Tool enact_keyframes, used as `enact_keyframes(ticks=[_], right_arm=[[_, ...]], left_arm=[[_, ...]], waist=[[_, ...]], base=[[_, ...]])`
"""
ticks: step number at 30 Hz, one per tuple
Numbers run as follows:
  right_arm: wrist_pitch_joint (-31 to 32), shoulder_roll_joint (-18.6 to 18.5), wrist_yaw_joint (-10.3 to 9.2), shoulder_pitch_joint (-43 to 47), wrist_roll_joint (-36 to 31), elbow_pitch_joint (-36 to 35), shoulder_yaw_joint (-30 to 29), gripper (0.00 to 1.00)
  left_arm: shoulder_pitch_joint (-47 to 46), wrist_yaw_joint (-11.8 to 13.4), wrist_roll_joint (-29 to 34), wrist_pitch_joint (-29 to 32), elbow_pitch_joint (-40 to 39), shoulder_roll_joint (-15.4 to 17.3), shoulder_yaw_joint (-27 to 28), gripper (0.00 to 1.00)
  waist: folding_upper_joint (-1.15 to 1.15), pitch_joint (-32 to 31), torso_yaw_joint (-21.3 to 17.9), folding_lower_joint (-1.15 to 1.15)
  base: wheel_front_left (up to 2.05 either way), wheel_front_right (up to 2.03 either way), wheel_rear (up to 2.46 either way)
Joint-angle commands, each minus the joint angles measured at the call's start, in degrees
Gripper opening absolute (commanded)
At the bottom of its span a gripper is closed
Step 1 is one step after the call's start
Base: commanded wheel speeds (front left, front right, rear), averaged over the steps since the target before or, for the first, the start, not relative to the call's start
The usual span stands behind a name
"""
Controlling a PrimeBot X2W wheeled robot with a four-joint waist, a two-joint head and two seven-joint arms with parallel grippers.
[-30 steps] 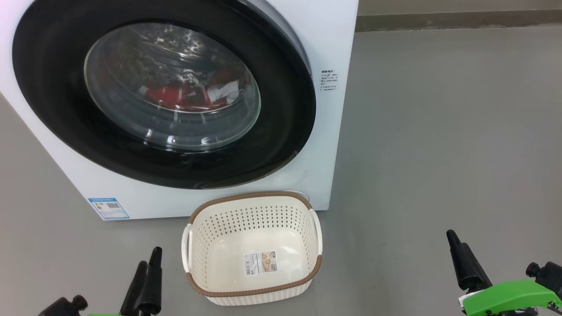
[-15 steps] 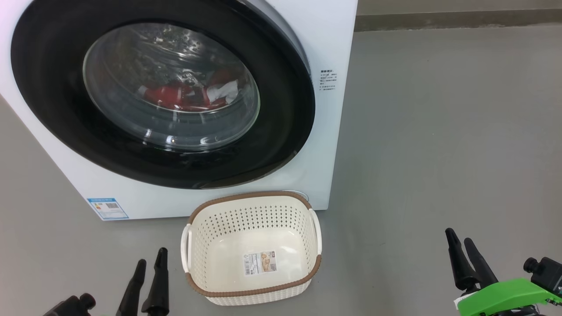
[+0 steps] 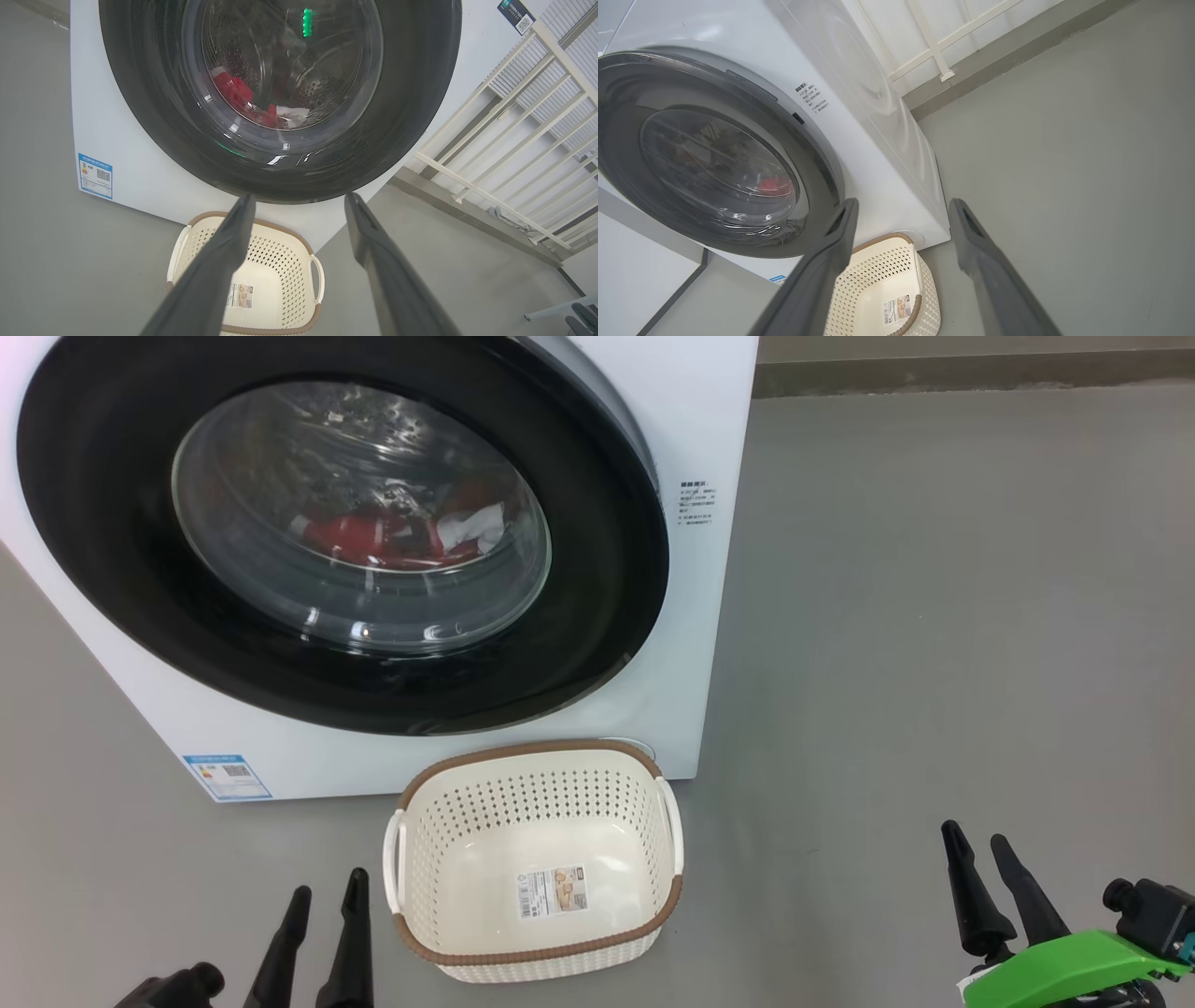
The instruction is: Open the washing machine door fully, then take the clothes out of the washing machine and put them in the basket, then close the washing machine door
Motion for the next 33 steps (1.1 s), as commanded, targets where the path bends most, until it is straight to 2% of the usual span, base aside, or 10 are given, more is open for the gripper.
enact_keyframes(ticks=[1, 33], right_arm=[[-0.8, -1.1, 0.03, -0.1, -2.2, -1.7, 0.7, 1.0], [-6.1, -2.2, 0.03, 1.9, -19.6, -3.5, -0.8, 1.0]], left_arm=[[-0.9, 0.3, 2.1, -0.8, -2.0, 0.8, 1.1, 1.0], [0.3, 1.3, 22.9, -6.1, -4.6, 1.0, -0.6, 1.0]], waist=[[0.0, 0.1, 0.0, 0.0], [0.0, 1.1, 0.1, 0.0]], base=[[0.0, 0.0, 0.0], [0.0, 0.0, 0.0]])
